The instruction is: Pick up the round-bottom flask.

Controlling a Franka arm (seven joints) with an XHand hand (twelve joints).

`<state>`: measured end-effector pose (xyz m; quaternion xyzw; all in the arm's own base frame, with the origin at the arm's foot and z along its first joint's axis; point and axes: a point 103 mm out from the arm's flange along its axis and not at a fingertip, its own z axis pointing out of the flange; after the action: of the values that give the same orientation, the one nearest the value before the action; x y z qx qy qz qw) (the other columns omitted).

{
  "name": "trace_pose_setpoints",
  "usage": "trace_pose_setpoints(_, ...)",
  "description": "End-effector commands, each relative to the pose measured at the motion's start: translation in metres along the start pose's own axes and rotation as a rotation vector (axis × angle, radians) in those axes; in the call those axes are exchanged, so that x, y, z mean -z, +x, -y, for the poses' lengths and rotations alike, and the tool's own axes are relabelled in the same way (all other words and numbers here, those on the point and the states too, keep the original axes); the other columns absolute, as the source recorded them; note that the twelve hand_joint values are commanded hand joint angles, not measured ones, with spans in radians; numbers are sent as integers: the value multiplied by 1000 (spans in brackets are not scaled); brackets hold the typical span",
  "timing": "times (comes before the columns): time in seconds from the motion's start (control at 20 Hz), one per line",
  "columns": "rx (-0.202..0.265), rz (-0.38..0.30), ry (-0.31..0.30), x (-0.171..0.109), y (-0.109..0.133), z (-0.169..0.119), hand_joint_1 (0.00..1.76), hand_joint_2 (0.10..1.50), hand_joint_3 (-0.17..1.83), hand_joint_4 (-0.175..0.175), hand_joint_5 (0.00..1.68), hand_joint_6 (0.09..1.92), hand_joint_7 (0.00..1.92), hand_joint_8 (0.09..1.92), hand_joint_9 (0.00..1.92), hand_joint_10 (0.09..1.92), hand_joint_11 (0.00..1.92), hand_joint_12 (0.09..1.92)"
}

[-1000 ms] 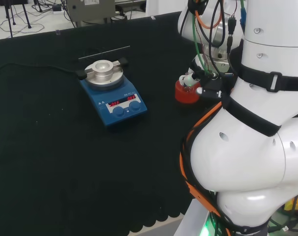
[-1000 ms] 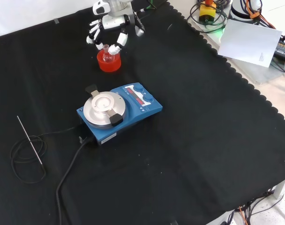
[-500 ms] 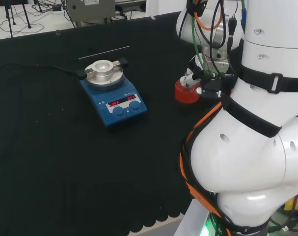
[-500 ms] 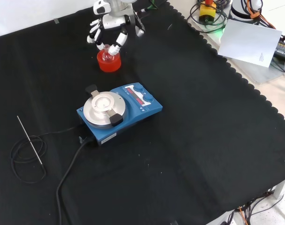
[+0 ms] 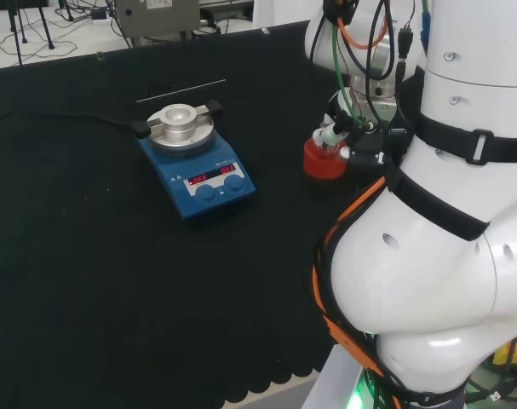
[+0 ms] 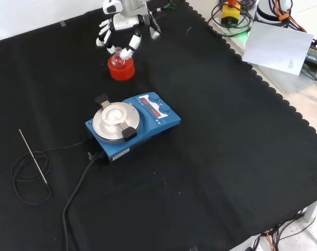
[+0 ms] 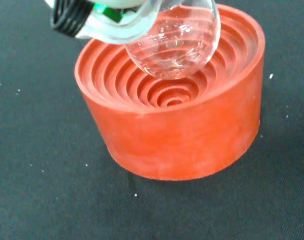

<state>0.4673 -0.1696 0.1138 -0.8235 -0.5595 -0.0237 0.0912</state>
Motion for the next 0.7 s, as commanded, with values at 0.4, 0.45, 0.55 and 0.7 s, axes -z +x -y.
trace_pose_setpoints(0.4,-32,18,60,57,26,11,1041,741,780,146,991,1211,426,592,634,581,236,1336)
trace_pose_setpoints(0.45,-30,20,64,61,29,13,1042,740,782,145,992,1211,426,593,634,580,236,1336)
trace_pose_setpoints(0.55,-26,24,71,69,34,17,1043,737,785,145,994,1210,427,593,634,580,235,1336)
trace_pose_setpoints(0.7,-13,29,73,78,43,22,1044,734,789,145,996,1208,429,593,634,580,237,1336)
